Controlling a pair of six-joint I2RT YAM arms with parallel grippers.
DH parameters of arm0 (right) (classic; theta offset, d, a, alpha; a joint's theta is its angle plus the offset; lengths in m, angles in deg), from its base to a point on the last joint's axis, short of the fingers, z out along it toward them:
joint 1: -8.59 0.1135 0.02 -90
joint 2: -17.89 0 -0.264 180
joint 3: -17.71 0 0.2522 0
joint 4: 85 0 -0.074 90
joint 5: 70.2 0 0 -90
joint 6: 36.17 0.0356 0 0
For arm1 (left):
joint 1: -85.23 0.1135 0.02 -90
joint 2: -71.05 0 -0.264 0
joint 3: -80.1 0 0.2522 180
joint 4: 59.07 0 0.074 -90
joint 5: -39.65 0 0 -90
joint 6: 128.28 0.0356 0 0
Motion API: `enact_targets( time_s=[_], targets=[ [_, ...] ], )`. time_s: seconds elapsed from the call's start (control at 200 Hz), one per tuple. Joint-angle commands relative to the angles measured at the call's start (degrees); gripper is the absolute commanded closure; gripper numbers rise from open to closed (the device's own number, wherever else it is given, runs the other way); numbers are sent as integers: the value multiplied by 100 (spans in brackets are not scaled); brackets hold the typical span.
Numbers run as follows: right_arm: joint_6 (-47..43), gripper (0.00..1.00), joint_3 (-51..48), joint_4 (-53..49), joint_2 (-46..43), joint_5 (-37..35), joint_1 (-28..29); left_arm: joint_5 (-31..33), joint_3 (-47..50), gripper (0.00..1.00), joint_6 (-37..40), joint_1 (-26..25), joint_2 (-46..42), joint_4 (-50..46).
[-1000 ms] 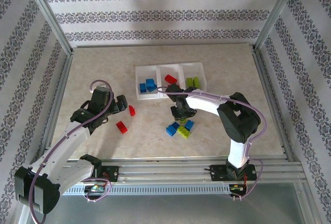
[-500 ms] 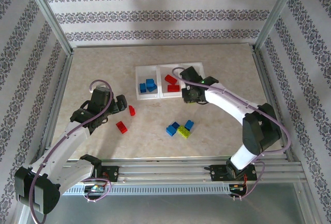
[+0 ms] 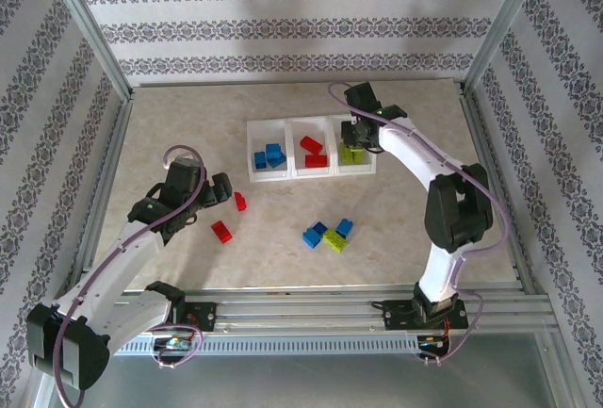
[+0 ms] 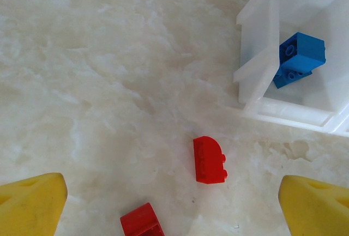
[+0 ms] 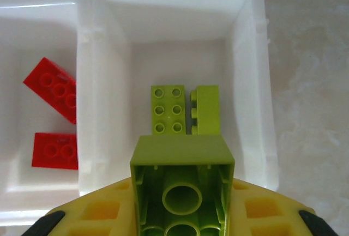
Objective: Sort the legos into containers by color
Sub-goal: Place the lego in the container.
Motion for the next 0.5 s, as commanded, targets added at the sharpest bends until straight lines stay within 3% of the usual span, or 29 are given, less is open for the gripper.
enact_targets(
  time_s=[0.0, 0.495],
  targets=[
    [-130, 75, 335, -72, 330, 217, -66, -80, 67, 0, -126, 87, -85, -23],
    [-92, 60, 740, -170, 985, 247, -146, -575, 214, 0, -28, 83, -146, 171]
  ],
)
